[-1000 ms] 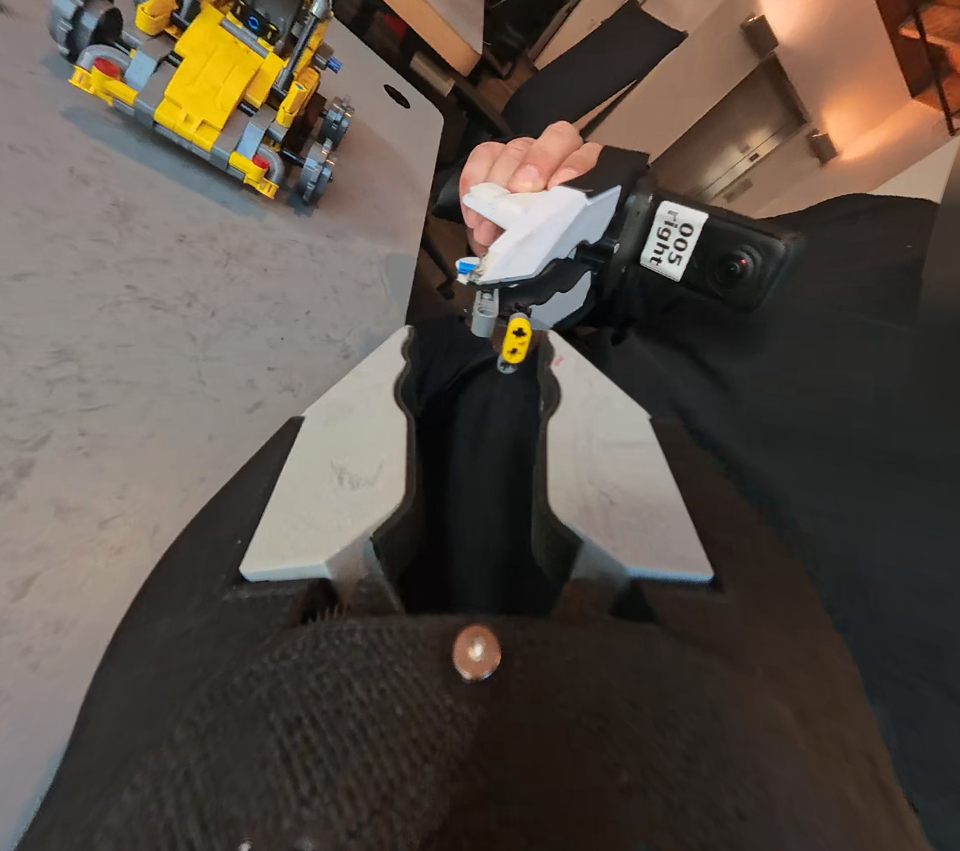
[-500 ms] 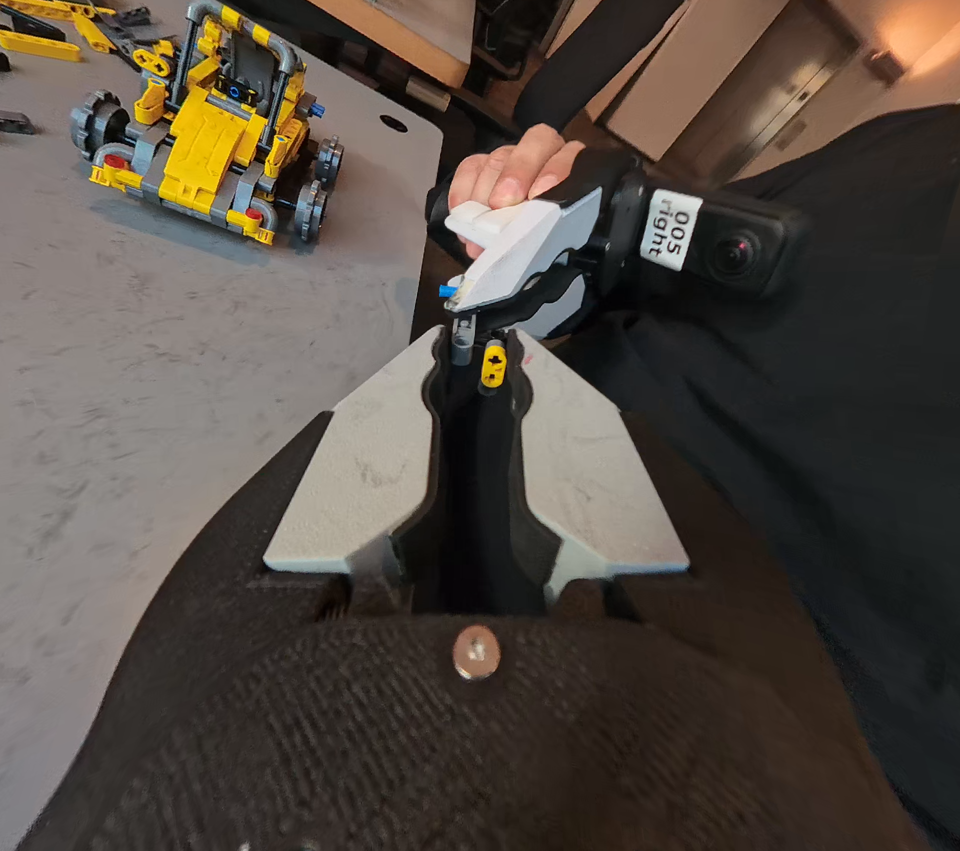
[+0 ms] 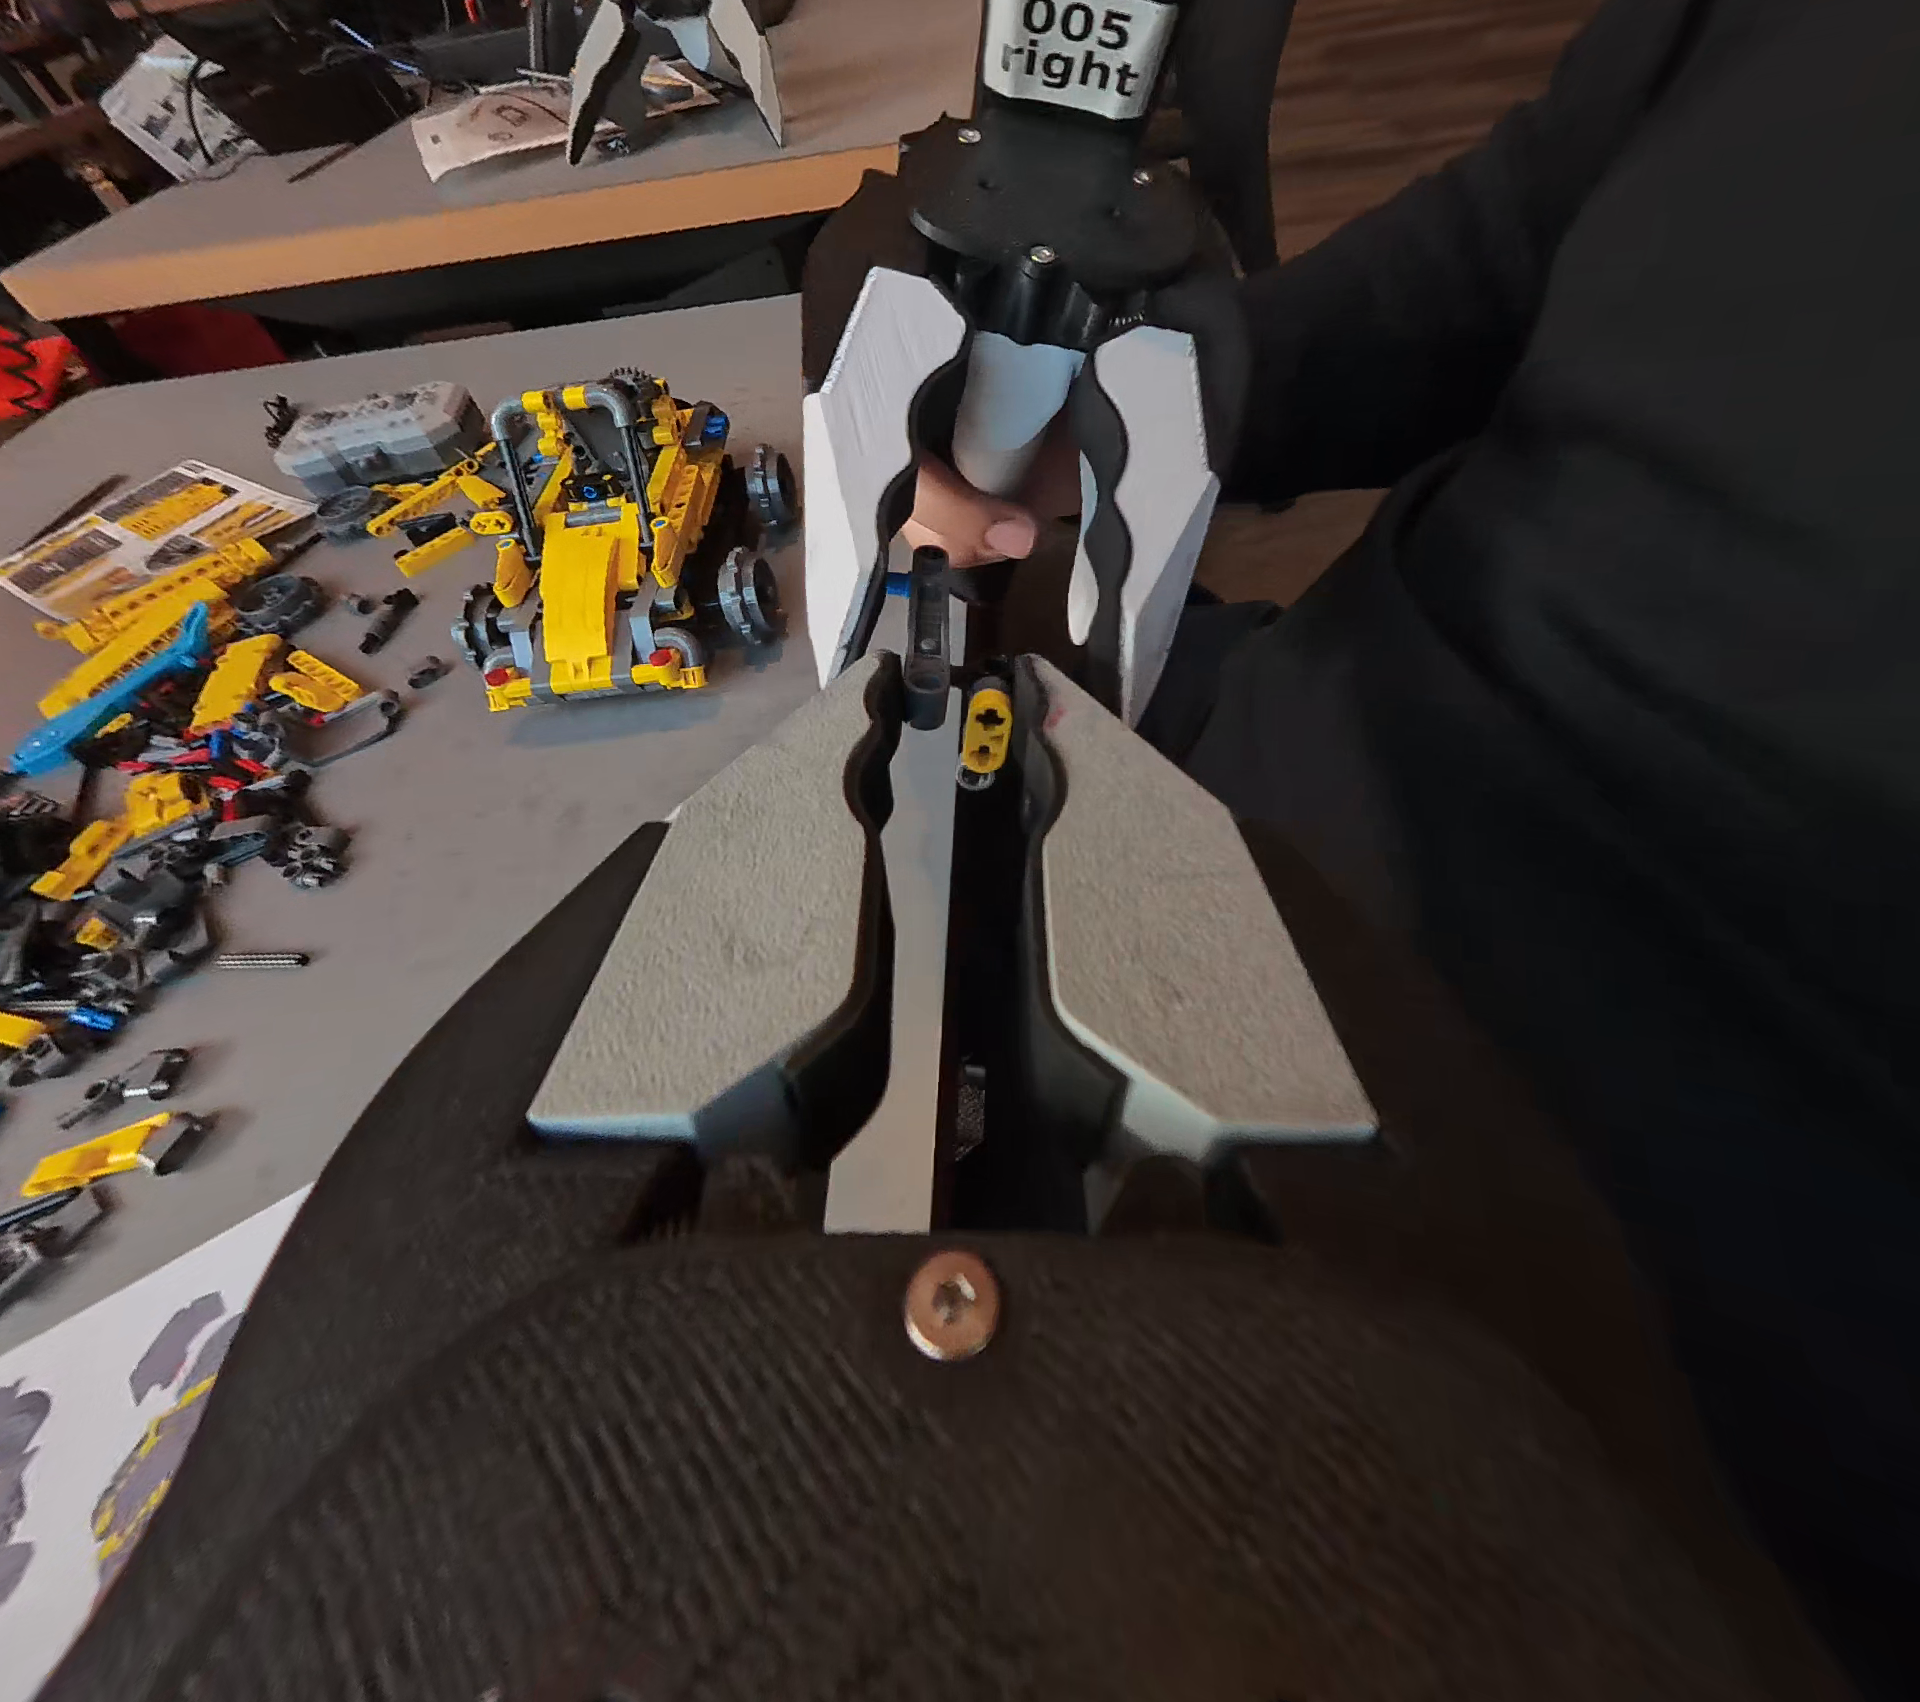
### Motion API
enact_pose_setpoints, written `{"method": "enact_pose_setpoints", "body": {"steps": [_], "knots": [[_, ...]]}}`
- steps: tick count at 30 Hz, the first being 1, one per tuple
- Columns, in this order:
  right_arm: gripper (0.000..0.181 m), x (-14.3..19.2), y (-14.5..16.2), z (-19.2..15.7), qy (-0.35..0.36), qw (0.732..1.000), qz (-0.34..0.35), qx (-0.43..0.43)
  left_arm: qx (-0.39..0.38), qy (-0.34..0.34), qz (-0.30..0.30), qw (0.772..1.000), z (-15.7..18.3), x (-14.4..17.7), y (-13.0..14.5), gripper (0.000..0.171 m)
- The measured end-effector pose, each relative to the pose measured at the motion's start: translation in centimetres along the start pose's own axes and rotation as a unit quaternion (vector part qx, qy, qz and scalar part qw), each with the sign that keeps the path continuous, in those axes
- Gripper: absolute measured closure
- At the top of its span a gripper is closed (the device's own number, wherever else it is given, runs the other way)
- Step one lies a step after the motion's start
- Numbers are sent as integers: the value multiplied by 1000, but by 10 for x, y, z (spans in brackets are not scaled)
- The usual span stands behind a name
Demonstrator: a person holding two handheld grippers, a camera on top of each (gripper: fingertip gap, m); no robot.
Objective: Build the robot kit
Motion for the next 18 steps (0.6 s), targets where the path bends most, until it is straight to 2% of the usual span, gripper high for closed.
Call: {"method": "enact_pose_setpoints", "body": {"steps": [2,5,11,18], "knots": [[138,0,0,0,8,1000,-1,6,-9,-4,-3,1000,2,-1,-1,152],[135,-1,-2,-1,10,1000,-11,11,-20,-12,-4,1000,3,-3,-1,152],[137,-7,-5,-1,39,994,-93,45,-58,-44,-44,996,5,-6,1,152],[143,-8,-12,-3,51,991,-107,55,-78,-50,-50,994,6,-4,-6,155]]}}
Point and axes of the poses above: each gripper's, where its closed fingertips meet, x back along the fingers, y out of its underside, z = x × y across the jaws, the point moved 9 cm from there along x, back along the fingers, and after that the axes turned 5 degrees about z, right-handed, at the moved point
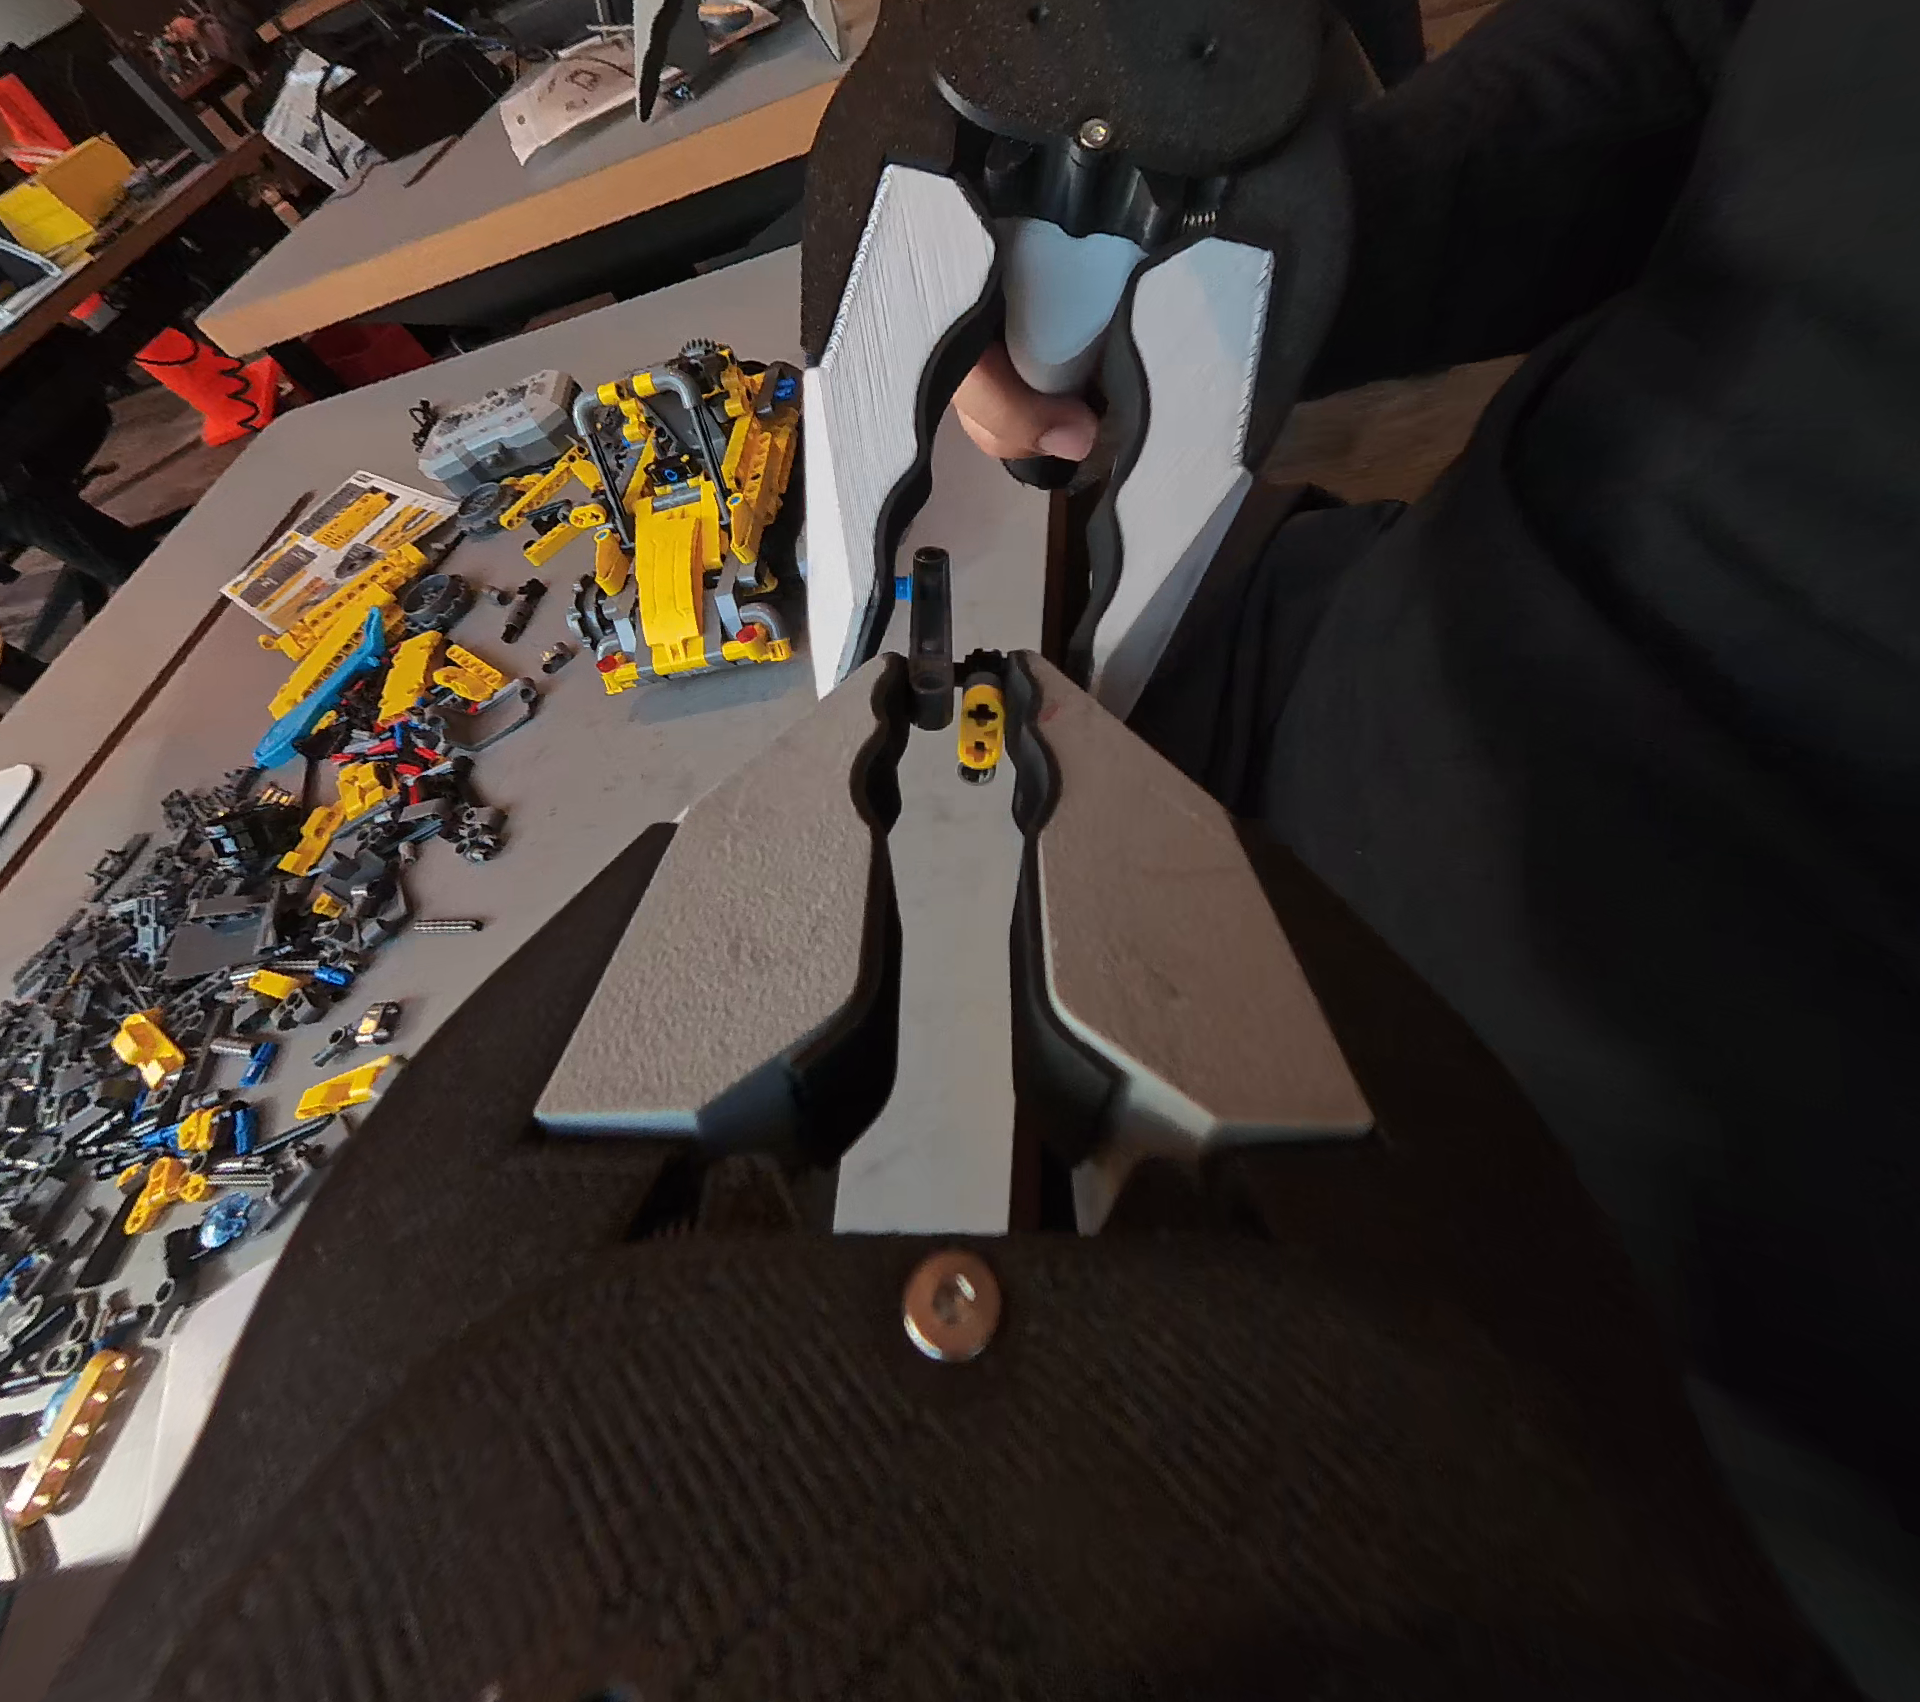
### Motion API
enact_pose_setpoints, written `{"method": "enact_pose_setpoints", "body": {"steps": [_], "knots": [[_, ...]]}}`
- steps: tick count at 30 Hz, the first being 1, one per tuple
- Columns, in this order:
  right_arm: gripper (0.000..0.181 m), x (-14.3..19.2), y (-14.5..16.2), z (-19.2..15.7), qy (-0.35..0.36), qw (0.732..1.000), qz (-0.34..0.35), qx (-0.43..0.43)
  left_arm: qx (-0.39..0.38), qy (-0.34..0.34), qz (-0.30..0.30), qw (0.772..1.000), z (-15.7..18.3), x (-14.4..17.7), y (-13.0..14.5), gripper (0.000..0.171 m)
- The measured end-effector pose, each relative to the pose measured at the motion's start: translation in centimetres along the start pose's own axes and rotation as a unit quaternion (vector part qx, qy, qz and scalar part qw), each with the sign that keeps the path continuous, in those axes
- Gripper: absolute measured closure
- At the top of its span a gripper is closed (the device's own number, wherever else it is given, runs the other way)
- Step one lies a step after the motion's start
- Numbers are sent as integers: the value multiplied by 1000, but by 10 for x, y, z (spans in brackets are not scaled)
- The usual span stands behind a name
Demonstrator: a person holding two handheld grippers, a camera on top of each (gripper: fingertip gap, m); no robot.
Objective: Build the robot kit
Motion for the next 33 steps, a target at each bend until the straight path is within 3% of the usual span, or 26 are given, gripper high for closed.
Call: {"method": "enact_pose_setpoints", "body": {"steps": [9,13,15,17,24,28,33], "knots": [[141,-2,6,-2,2,1000,-6,28,8,22,-2,1000,-1,-2,7,155],[146,0,17,2,-12,999,-31,26,62,31,9,998,-5,-2,15,155],[155,0,23,6,17,998,-51,44,111,33,10,993,-10,-4,23,155],[169,-2,28,6,39,995,-69,65,167,19,-11,986,-17,-7,35,155],[171,-11,49,5,58,989,-117,71,378,15,32,925,-24,-19,61,155],[172,-12,53,4,53,991,-116,27,425,14,53,904,-20,-19,72,155],[173,-14,62,12,48,988,-136,-50,413,-11,46,909,-18,-16,84,151]]}}
Point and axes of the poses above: each gripper's, where its closed fingertips meet, x back along the fingers, y out of its underside, z = x × y across the jaws, the point moved 9 cm from there along x, back along the fingers, and after that the axes turned 5 degrees about z, right-handed, at the moved point
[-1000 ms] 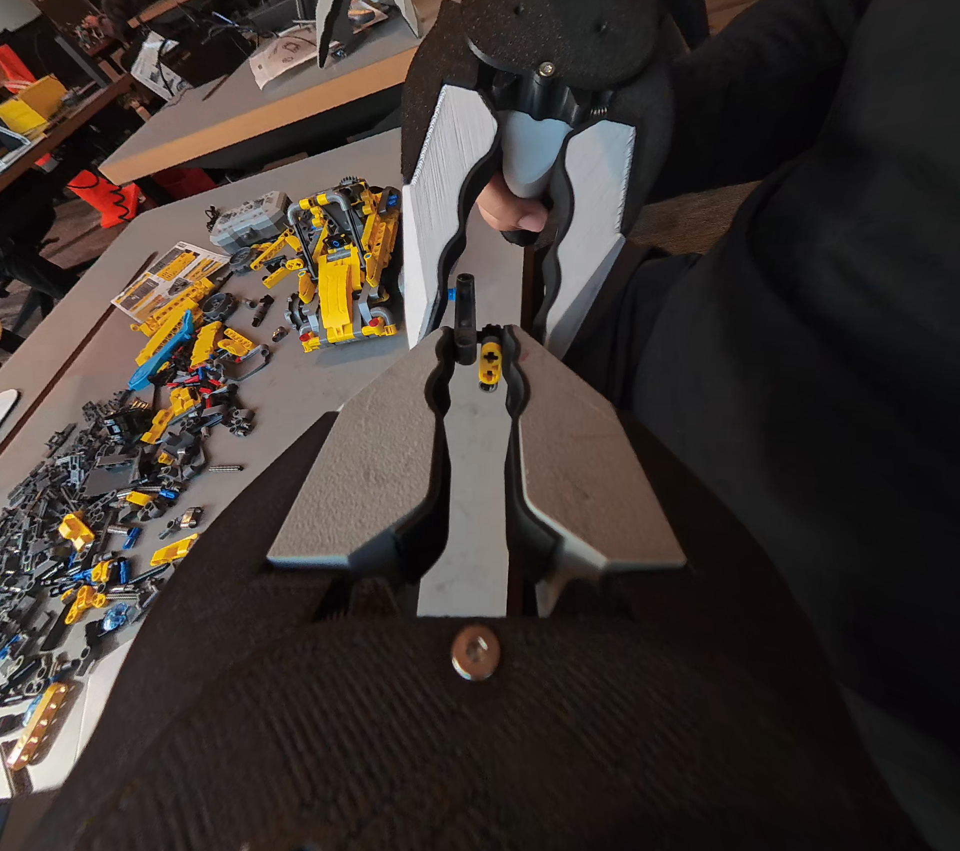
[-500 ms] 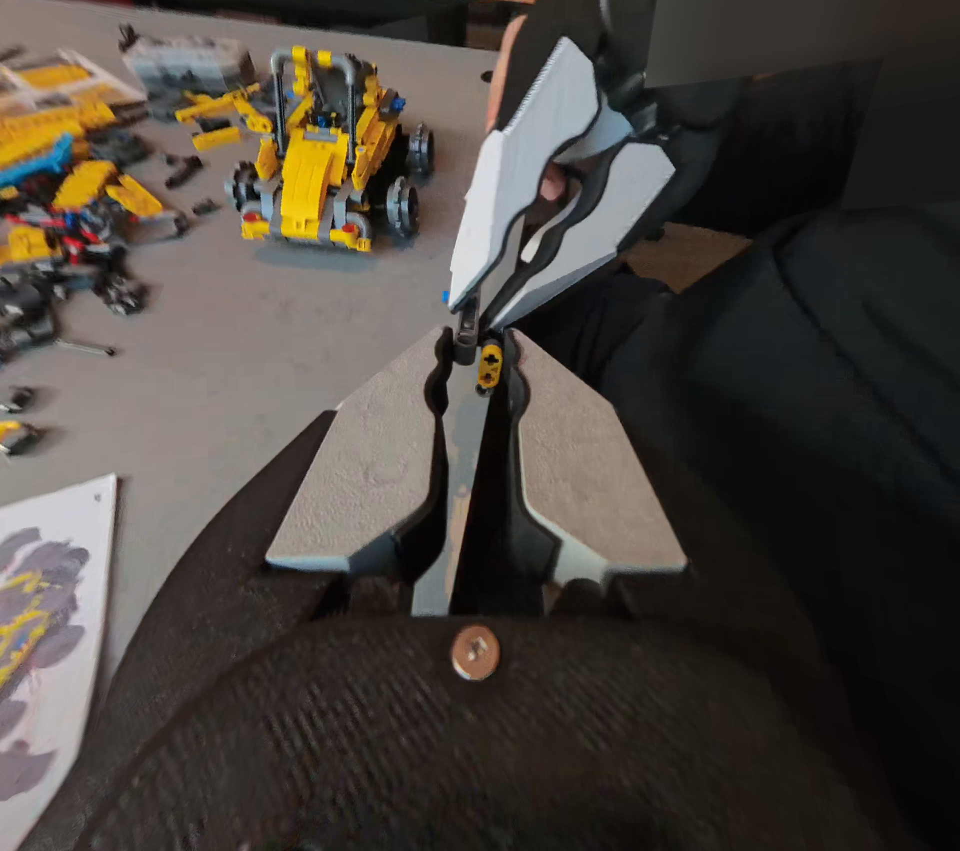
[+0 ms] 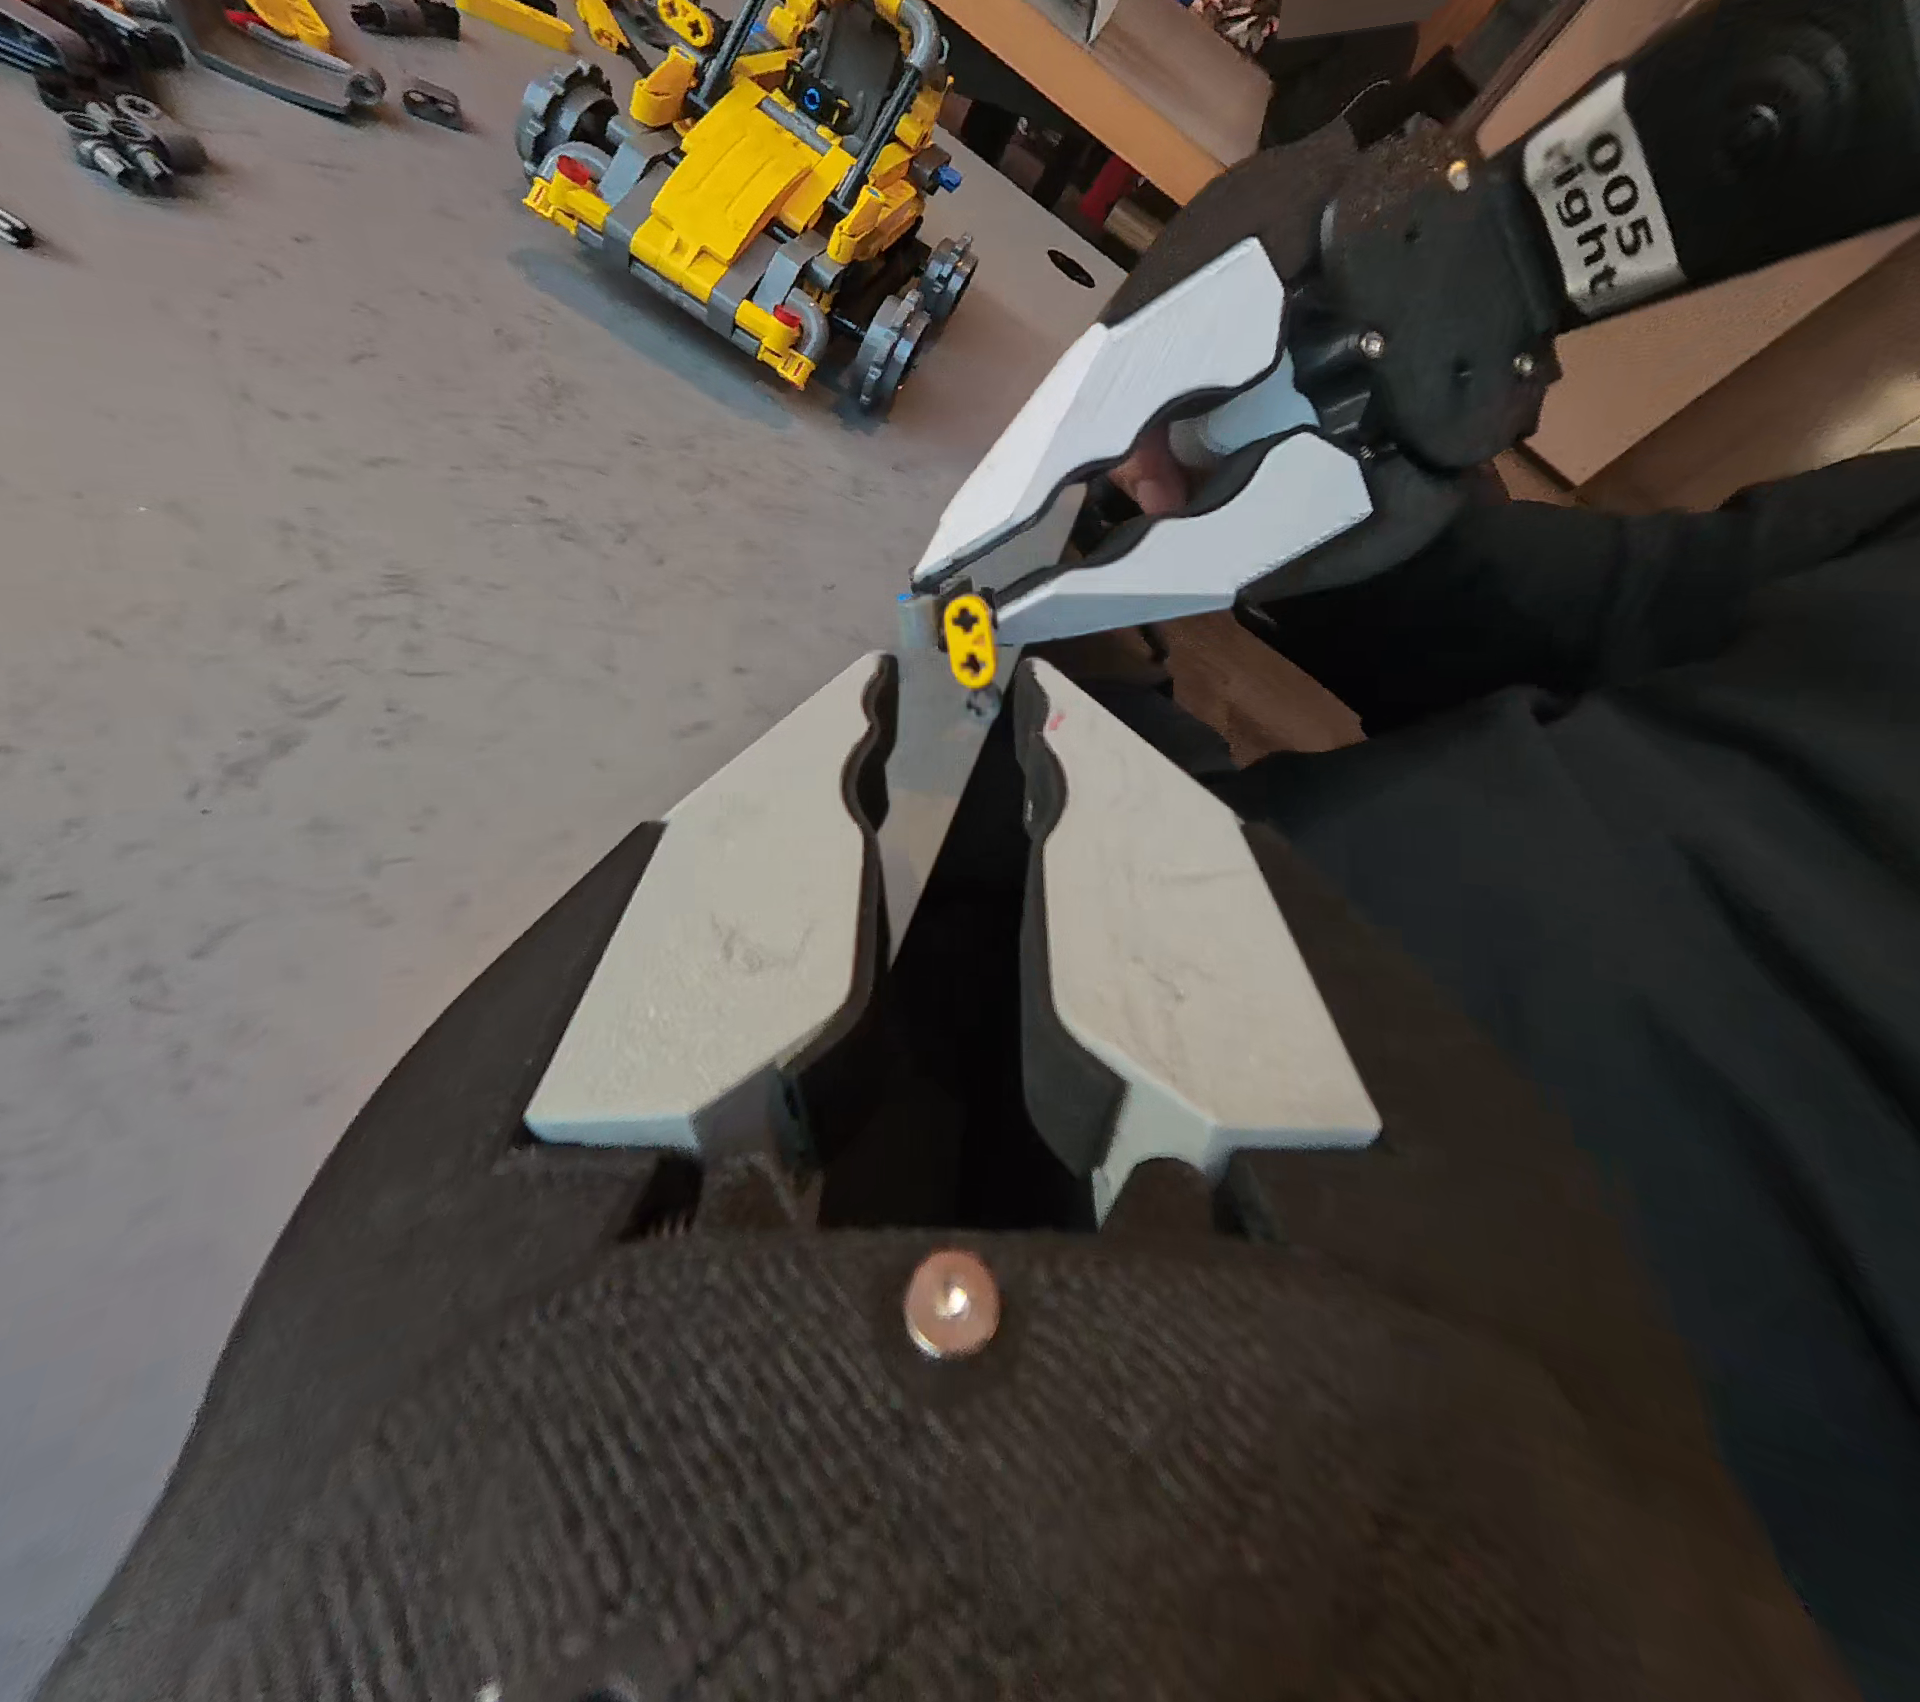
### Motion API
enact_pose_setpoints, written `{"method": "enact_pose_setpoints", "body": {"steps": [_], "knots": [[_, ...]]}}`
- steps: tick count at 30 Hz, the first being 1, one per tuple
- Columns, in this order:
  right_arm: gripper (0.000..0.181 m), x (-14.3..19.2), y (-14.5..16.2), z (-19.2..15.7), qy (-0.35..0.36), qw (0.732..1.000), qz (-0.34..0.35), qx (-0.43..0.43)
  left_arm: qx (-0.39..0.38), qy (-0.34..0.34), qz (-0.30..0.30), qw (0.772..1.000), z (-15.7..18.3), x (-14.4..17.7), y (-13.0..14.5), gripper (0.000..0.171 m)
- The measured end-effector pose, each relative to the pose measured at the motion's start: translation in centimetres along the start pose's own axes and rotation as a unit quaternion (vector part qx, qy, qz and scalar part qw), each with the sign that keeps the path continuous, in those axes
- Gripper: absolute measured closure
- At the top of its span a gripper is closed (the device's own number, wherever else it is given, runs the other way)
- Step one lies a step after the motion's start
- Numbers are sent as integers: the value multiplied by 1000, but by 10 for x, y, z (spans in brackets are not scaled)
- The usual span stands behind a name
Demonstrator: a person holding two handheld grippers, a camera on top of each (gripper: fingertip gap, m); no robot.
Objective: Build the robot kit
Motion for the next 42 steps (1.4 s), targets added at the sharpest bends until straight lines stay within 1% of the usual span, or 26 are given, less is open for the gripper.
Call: {"method": "enact_pose_setpoints", "body": {"steps": [3,8,10,16,23,26,28,31,34,36,39,42], "knots": [[173,-1,2,8,1,999,-12,-36,-18,-18,10,1000,-3,5,1,139],[173,-7,6,22,-7,994,-40,-106,-59,-58,13,996,-6,7,5,133],[173,-9,9,27,-6,990,-47,-133,-74,-61,8,995,-5,5,6,133],[173,-12,16,36,-33,974,-64,-215,-101,-55,-15,993,-2,-1,10,138],[173,-10,20,40,-41,957,-79,-275,-137,-67,-35,988,4,-5,13,143],[173,-8,23,41,-42,951,-89,-294,-140,-72,-37,987,3,-5,13,144],[173,-9,27,40,-56,943,-104,-310,-138,-74,-36,987,3,-5,13,145],[174,-13,33,41,-48,945,-130,-295,-137,-76,-33,987,2,-4,13,146],[174,-16,31,43,-41,948,-135,-285,-136,-81,-29,987,1,-3,13,148],[169,-17,27,43,-34,954,-127,-270,-139,-87,-28,986,1,-2,12,149],[167,-14,21,40,-32,959,-109,-259,-138,-89,-29,986,0,-3,12,149],[164,-4,22,39,-6,964,-98,-247,-140,-88,-31,986,0,-4,12,149]]}}
Point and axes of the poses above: each gripper's, where its closed fingertips meet, x back along the fingers, y out of its underside, z = x × y across the jaws, the point moved 9 cm from there along x, back along the fingers, and after that the axes turned 5 degrees about z, right-handed, at the moved point
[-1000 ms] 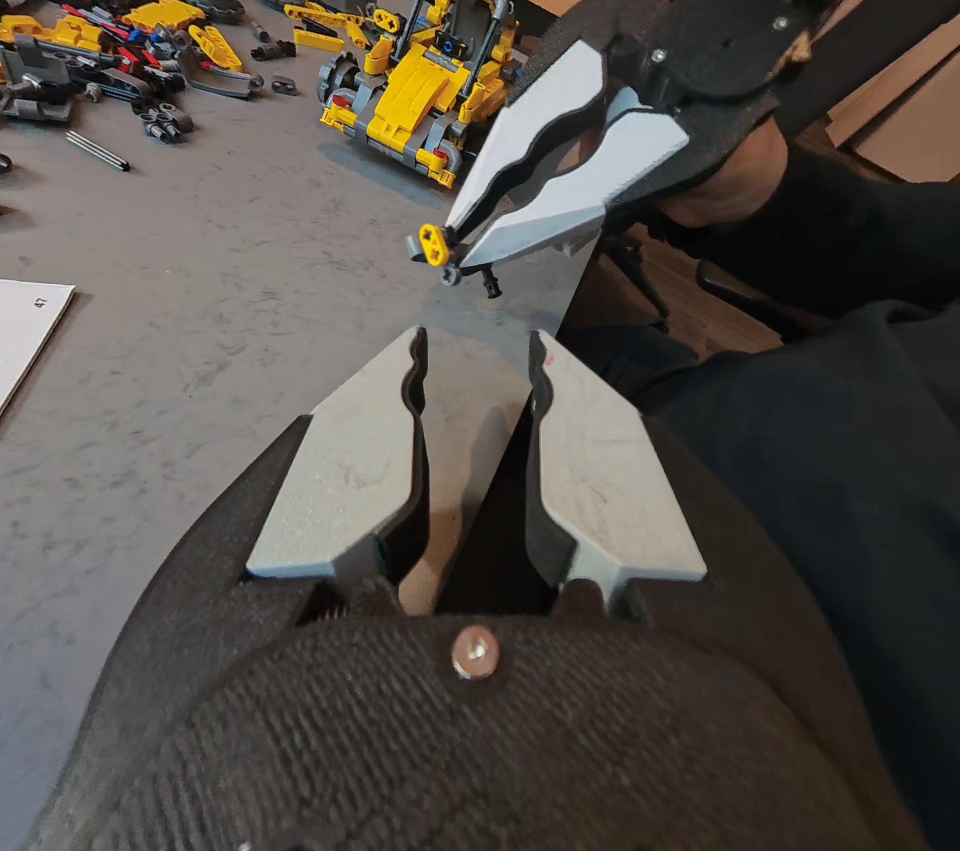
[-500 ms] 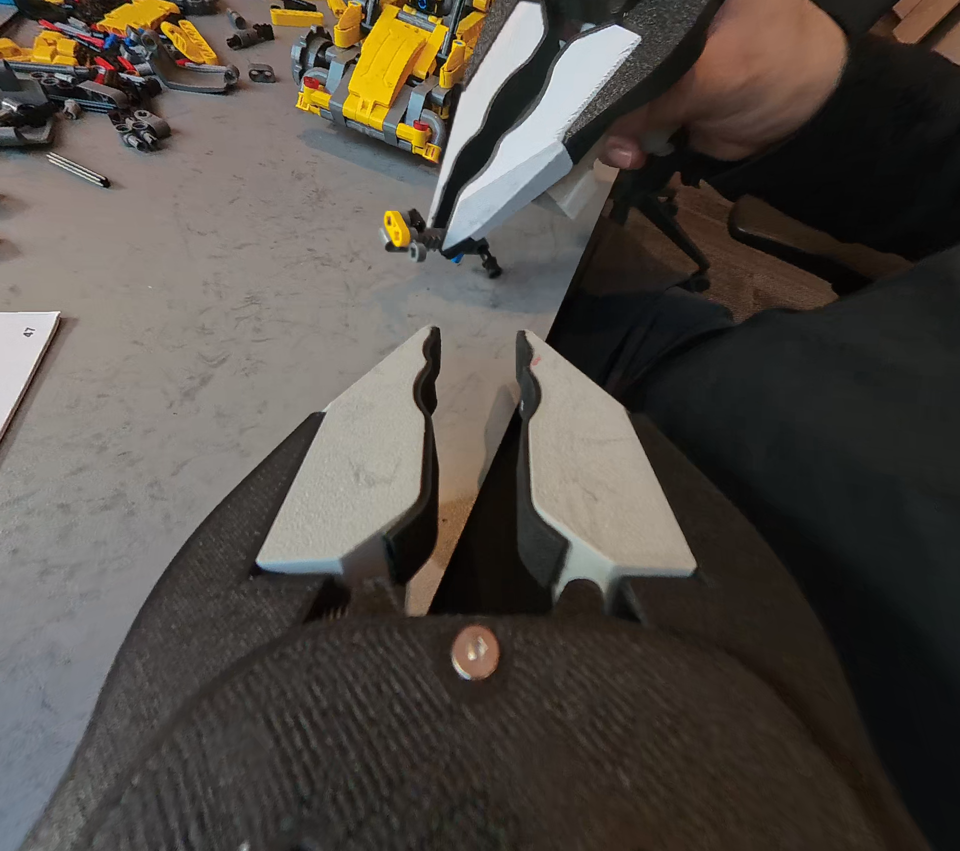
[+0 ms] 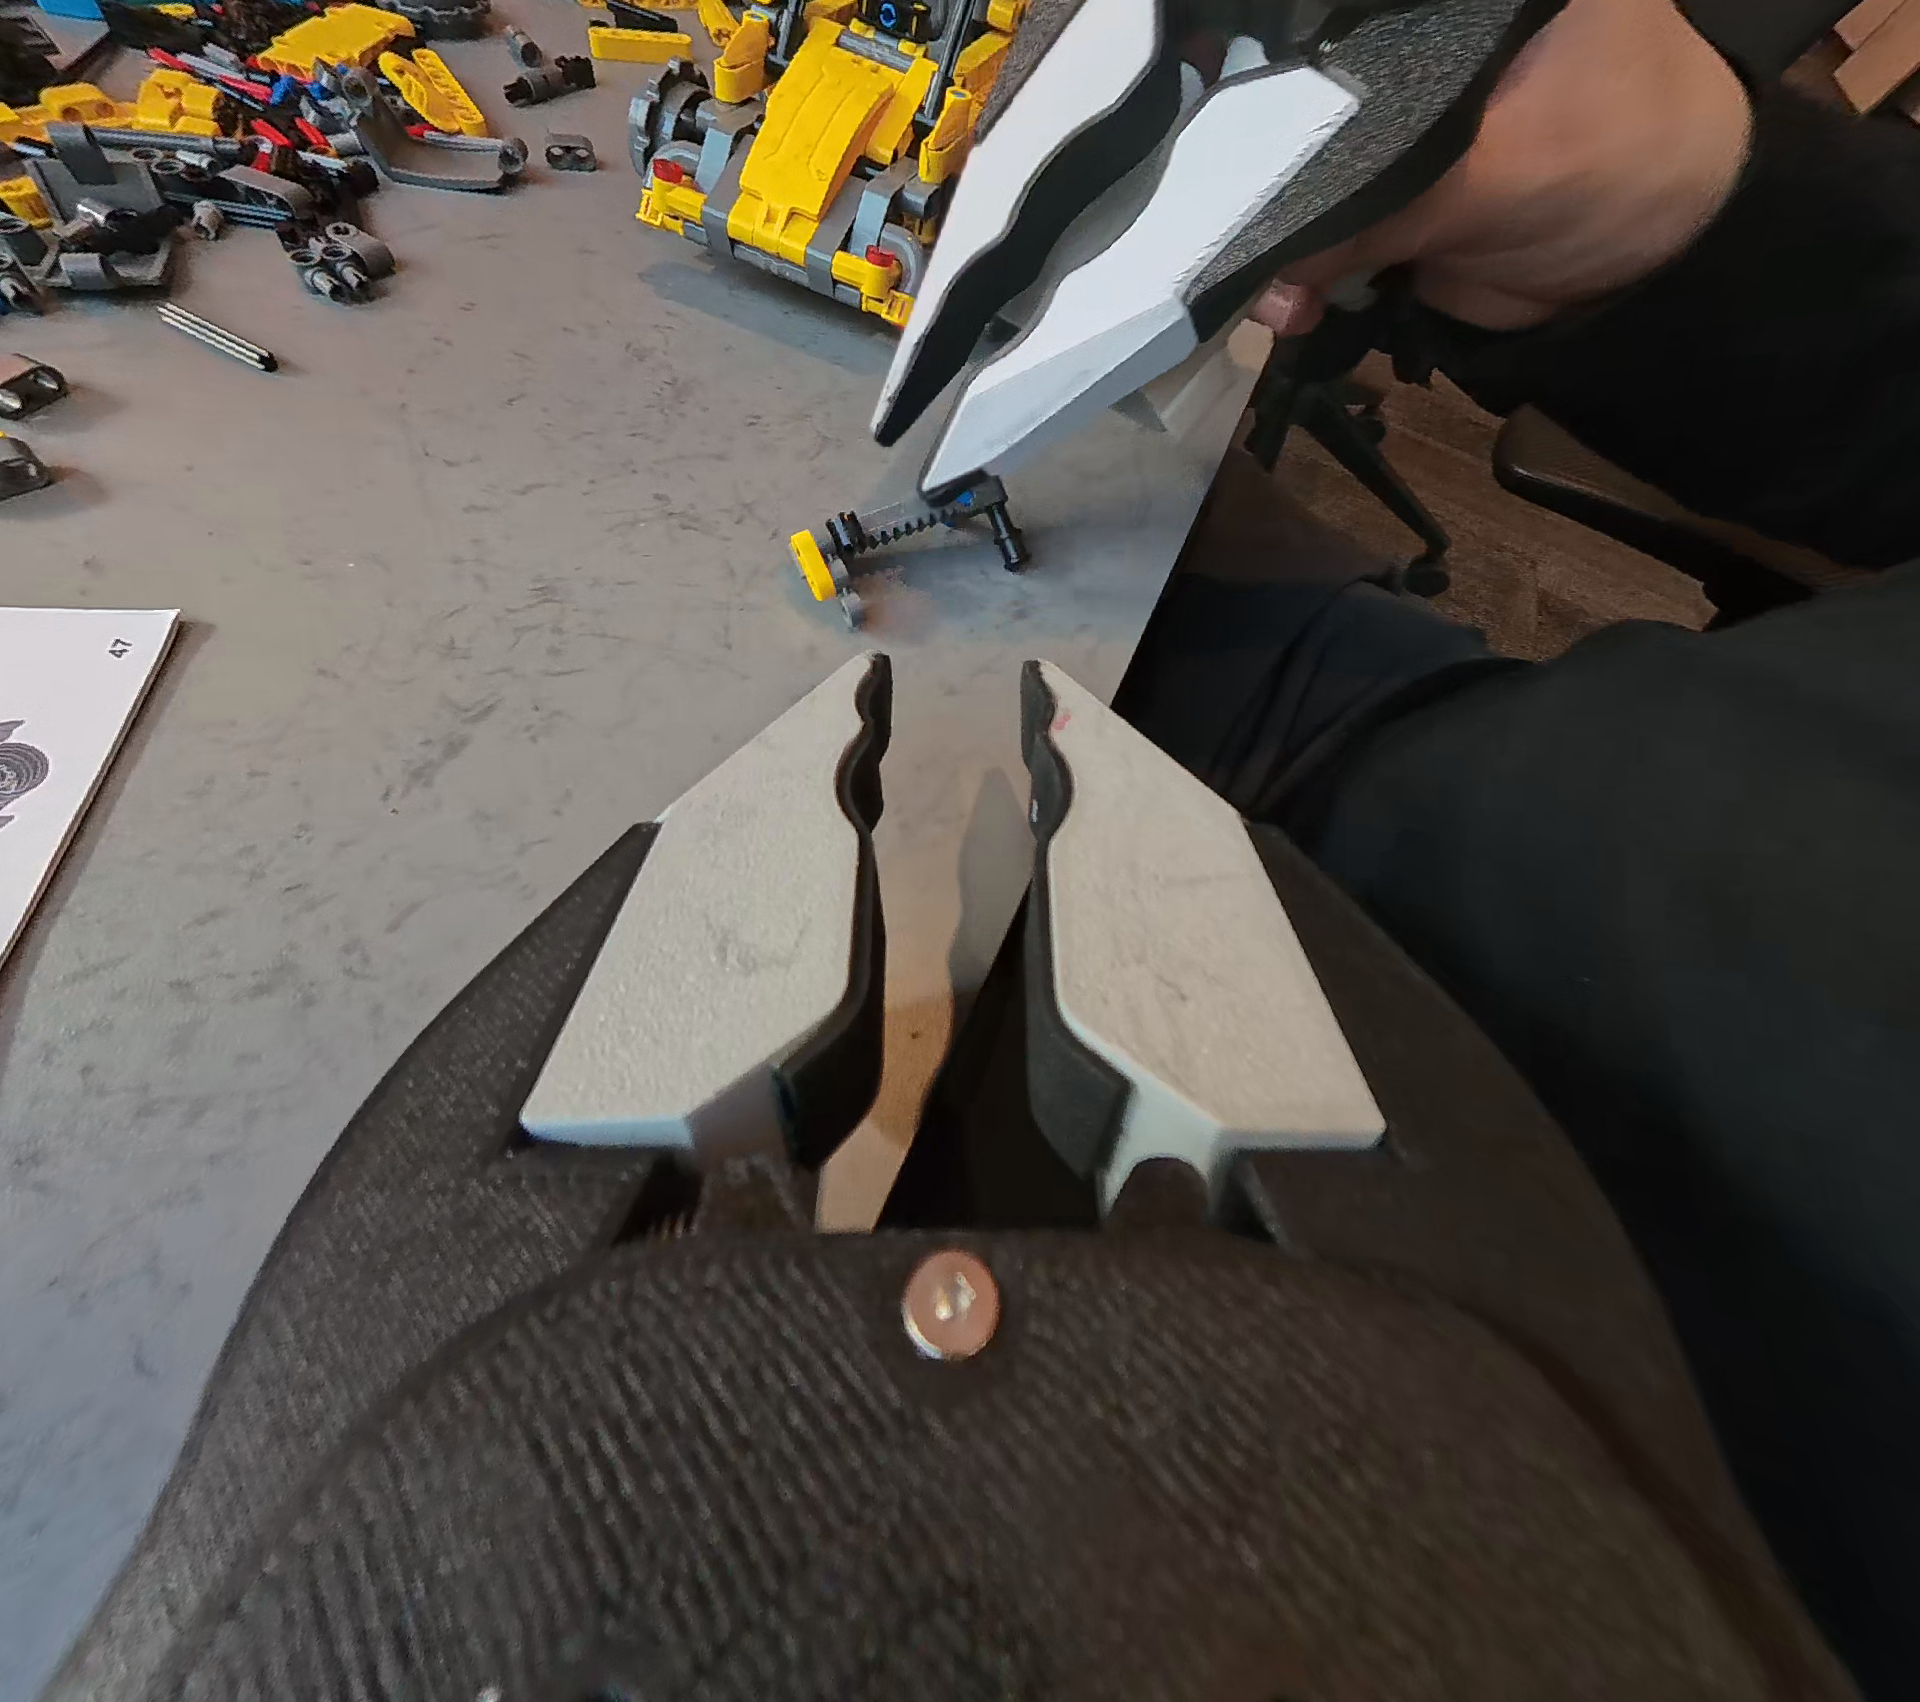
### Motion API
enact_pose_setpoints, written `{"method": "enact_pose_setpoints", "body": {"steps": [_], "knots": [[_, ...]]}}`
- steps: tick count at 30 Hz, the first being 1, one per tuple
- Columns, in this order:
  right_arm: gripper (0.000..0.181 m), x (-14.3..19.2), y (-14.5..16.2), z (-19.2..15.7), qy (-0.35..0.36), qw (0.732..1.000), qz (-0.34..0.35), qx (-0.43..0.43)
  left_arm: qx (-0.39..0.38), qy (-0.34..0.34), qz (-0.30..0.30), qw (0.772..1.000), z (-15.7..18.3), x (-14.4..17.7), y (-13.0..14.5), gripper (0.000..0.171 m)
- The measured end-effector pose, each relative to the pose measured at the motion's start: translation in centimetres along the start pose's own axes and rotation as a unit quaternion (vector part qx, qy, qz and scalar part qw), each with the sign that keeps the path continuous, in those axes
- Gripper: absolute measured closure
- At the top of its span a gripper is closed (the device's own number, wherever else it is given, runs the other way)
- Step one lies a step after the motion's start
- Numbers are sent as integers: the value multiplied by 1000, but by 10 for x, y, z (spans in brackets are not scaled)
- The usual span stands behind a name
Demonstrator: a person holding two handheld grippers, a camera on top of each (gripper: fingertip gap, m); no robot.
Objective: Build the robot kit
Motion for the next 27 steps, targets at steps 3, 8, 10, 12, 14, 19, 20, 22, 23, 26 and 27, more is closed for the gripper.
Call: {"method": "enact_pose_setpoints", "body": {"steps": [3,8,10,12,14,19,20,22,23,26,27], "knots": [[162,11,7,-1,-1,1000,28,-2,-3,0,-1,1000,1,-1,0,149],[160,24,18,-1,10,998,63,-2,6,3,1,1000,-1,0,0,149],[159,24,20,-1,7,997,74,-5,6,4,-1,1000,0,0,0,150],[159,21,20,-1,7,997,77,-4,4,5,-3,1000,0,-1,0,150],[158,18,21,-3,7,996,84,6,2,4,-4,1000,1,-1,0,151],[156,12,21,-5,3,996,86,38,-1,-9,-9,1000,0,2,0,153],[154,11,21,-4,2,996,82,43,1,-13,-10,1000,0,3,0,152],[153,11,19,-5,-5,995,79,54,5,-19,-8,1000,-1,5,-1,152],[153,11,18,-5,-9,995,82,61,7,-22,-5,1000,-3,5,0,152],[153,9,17,-8,-23,992,95,76,21,-19,7,1000,-6,3,0,156],[153,8,17,-7,-24,992,97,77,27,-16,10,999,-7,1,-1,157]]}}
Point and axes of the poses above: each gripper's, where its closed fingertips meet, x back along the fingers, y out of its underside, z = x × y across the jaws, the point moved 9 cm from there along x, back along the fingers, and after that the axes turned 5 degrees about z, right-handed, at the moved point
